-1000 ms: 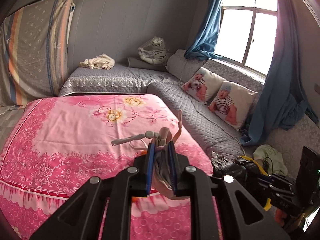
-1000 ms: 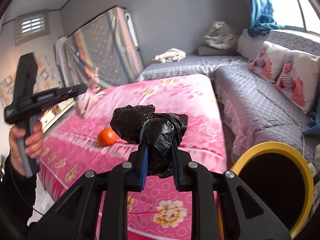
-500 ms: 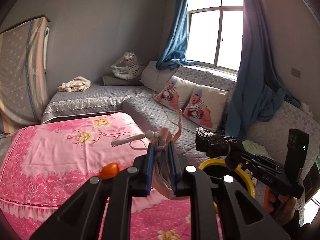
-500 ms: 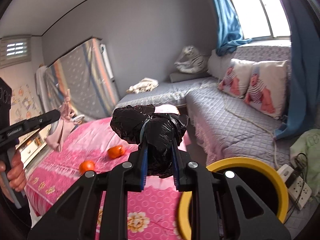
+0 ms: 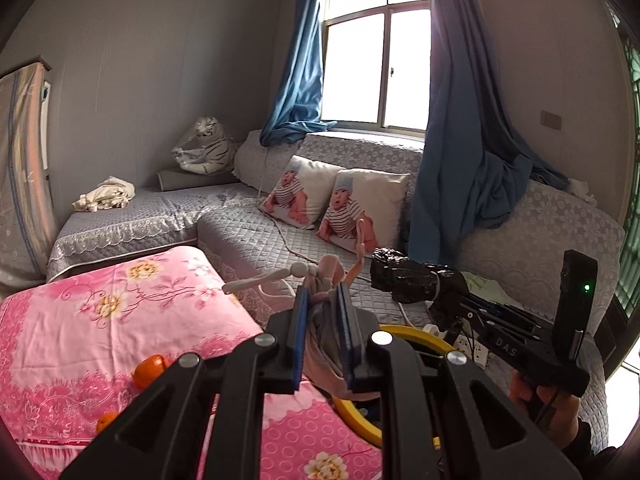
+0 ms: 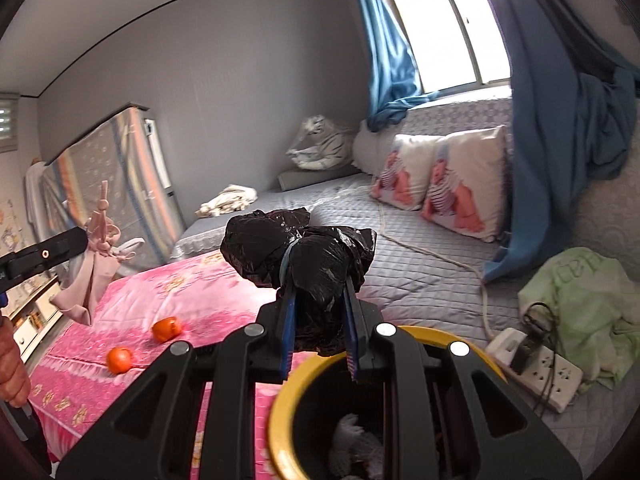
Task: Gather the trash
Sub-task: 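Carry the black bag with the right gripper while the left gripper carries the pouch to the yellow bin, then open both grippers over the yellow bin to drop the bag and pouch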
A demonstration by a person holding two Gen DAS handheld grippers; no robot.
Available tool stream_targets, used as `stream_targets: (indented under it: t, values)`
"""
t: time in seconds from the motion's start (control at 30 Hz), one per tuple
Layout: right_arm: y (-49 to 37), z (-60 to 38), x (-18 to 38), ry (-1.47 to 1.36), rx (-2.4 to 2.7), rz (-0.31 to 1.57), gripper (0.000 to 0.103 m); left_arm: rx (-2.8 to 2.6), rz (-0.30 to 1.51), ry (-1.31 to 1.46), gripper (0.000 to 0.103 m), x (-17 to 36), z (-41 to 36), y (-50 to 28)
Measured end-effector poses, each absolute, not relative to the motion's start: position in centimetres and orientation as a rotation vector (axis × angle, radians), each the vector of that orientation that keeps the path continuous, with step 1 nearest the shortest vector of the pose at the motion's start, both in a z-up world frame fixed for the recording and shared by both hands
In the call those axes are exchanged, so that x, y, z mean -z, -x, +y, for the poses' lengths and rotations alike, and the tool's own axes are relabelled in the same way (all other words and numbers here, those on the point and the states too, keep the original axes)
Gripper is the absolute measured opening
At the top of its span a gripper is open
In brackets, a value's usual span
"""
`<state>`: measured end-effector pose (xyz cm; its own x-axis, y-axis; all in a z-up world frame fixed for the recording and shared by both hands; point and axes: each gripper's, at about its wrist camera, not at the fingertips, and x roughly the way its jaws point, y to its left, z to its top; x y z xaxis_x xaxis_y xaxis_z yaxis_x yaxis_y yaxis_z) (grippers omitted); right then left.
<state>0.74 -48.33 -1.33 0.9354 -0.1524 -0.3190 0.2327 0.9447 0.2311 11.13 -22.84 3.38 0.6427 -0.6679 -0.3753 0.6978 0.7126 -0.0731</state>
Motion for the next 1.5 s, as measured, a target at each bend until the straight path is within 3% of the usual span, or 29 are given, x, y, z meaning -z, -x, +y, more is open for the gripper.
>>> stream_targets:
  t: [0.73, 1.5]
  values:
    - [0.9, -53.7, 5.1, -0.366, 0.360, 0.381, 0.019, 0.888, 0.477, -0.154, 0.014, 1.0, -32.3, -12.1]
    - [-0.8, -56.5, 10.3, -0.482, 0.387, 0.532, 0.020, 0.925, 0.828, -0.226, 0.014, 11.7, -38.6, -15.8]
